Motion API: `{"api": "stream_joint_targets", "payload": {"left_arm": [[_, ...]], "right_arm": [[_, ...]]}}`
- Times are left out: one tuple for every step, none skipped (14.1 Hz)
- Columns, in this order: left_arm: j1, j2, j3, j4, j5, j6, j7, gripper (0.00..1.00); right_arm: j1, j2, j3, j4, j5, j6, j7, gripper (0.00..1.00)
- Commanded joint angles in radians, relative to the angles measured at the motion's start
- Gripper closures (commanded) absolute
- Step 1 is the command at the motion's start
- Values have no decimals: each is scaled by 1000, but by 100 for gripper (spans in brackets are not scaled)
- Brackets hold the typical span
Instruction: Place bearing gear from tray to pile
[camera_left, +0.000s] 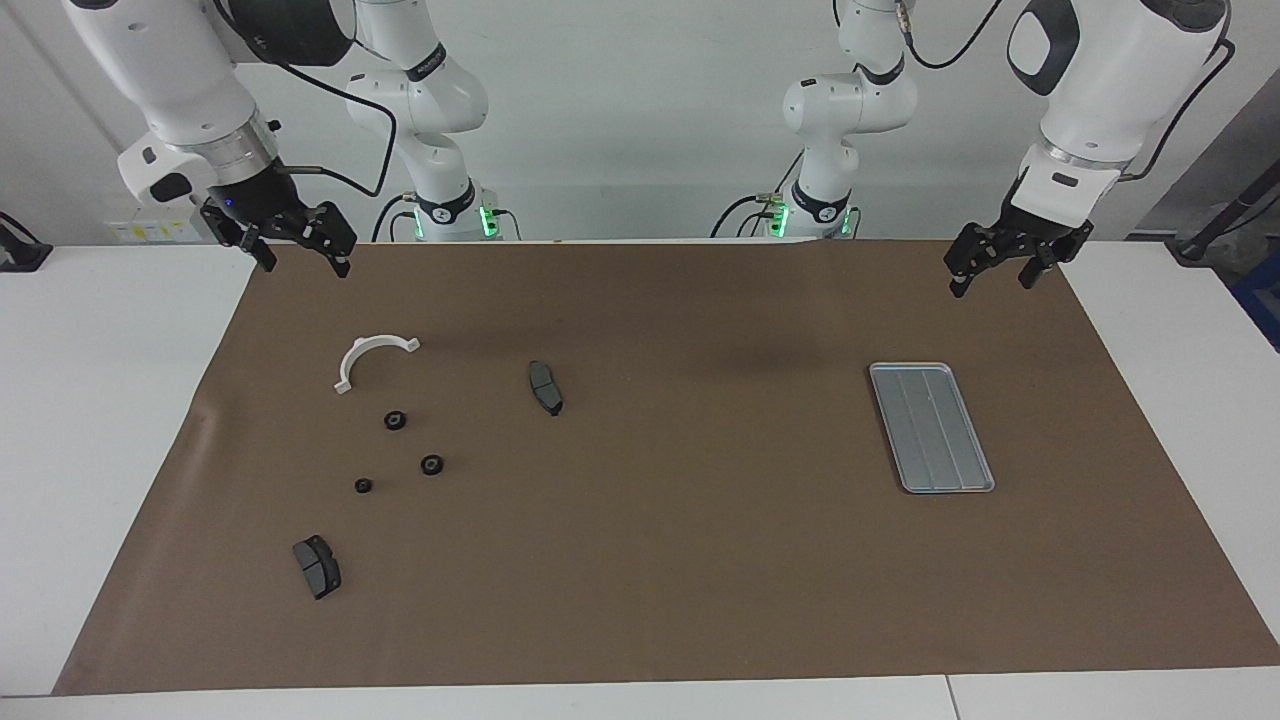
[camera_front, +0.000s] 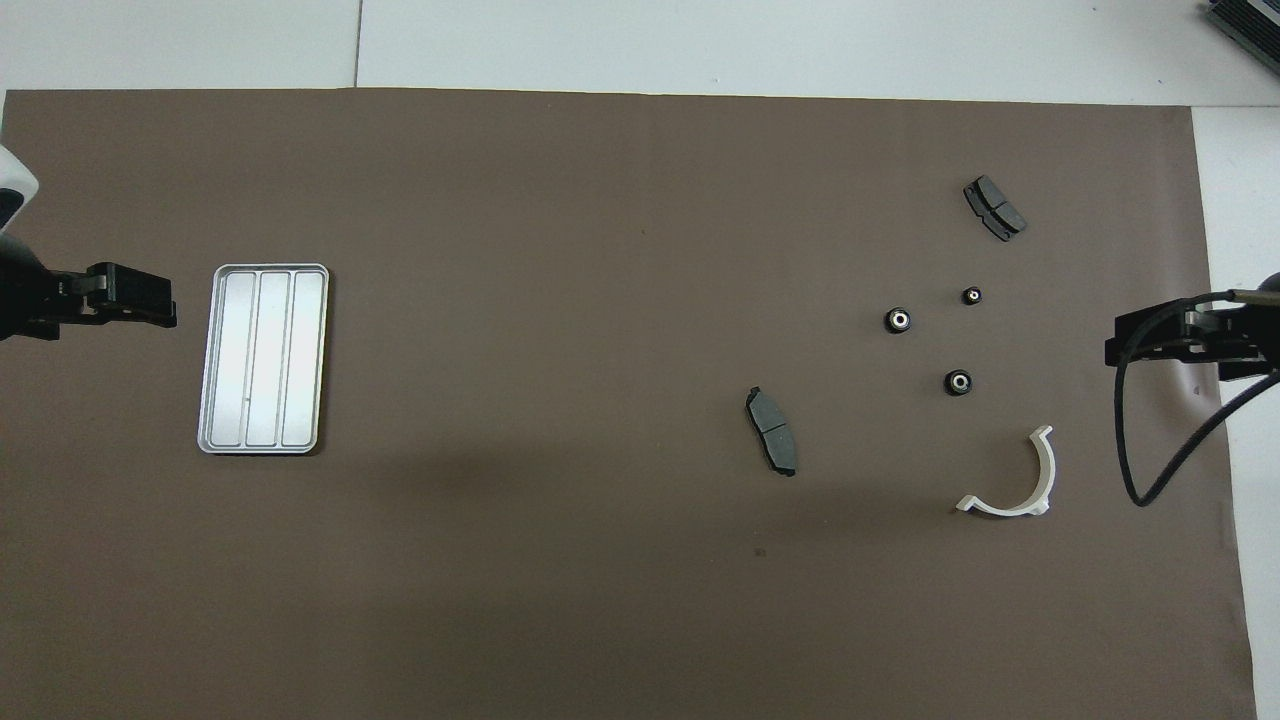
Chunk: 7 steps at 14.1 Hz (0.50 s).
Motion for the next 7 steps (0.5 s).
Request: {"api": "stream_joint_targets", "payload": {"left_arm": [[3,-24,4,-28,-12,10,7,0],[3,-24,4,-28,-12,10,7,0],[3,-24,4,-28,-12,10,7,0],[3,-24,4,-28,-12,10,7,0],[3,-24,4,-28,-12,10,7,0],[3,-24,4,-28,-12,10,7,0],[3,-24,4,-28,-12,10,7,0]], "right_arm": [[-11,-26,12,-32,-7,17,-7,0],[-13,-26,9,-30,1,16,-16,0],[-11,-27,9,-27,4,13,-16,0],[-11,-24,10,-15,-2,16,-21,0],[-3,-9,12,26,-16,5,-19,0],[10,6,10,56,-25,-9,-16,0],[10,5,12,54,-34,-12,-2,0]]}}
